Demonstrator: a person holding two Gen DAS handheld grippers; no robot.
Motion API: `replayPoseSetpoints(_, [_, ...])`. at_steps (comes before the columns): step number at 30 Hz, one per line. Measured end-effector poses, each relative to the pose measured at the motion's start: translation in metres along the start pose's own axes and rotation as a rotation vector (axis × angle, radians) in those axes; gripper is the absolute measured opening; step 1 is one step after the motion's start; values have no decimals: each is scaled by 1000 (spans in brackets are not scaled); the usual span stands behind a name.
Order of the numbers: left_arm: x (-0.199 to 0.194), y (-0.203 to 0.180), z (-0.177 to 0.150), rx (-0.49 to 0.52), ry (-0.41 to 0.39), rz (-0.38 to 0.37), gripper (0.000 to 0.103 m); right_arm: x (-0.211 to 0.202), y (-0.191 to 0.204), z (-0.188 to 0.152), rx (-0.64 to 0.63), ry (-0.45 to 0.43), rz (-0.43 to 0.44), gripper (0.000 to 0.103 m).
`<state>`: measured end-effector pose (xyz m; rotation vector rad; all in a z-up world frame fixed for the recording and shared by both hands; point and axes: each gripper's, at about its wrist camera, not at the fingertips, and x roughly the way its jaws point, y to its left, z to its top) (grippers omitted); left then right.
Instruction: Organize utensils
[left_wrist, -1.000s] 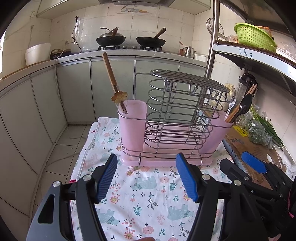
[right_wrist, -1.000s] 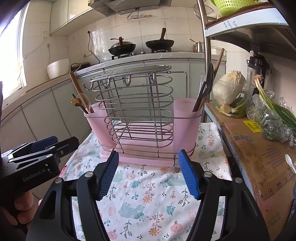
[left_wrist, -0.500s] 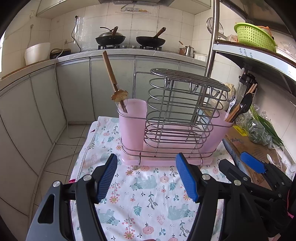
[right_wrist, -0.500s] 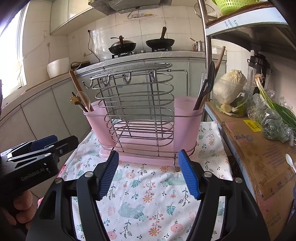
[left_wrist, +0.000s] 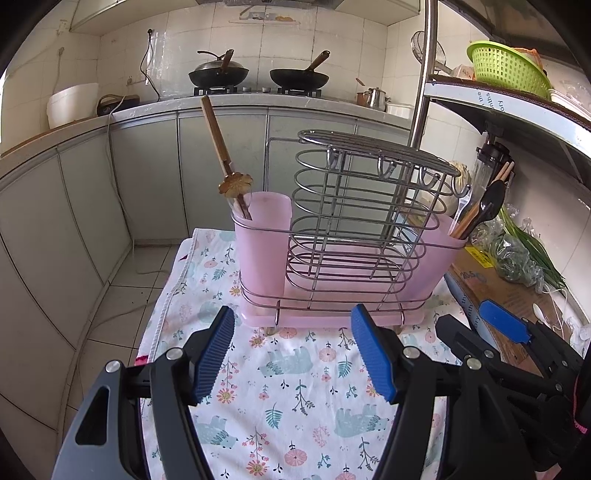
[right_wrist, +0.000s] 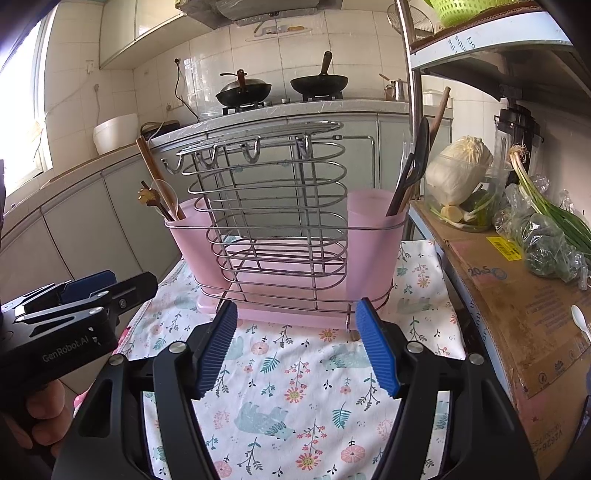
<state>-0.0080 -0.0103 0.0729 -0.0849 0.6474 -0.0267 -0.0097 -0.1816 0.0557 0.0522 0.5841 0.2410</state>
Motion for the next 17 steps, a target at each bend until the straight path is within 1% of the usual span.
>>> replayPoseSetpoints(17, [6, 1, -1, -5, 18, -6, 65, 5, -1, -1, -1, 10, -4, 67])
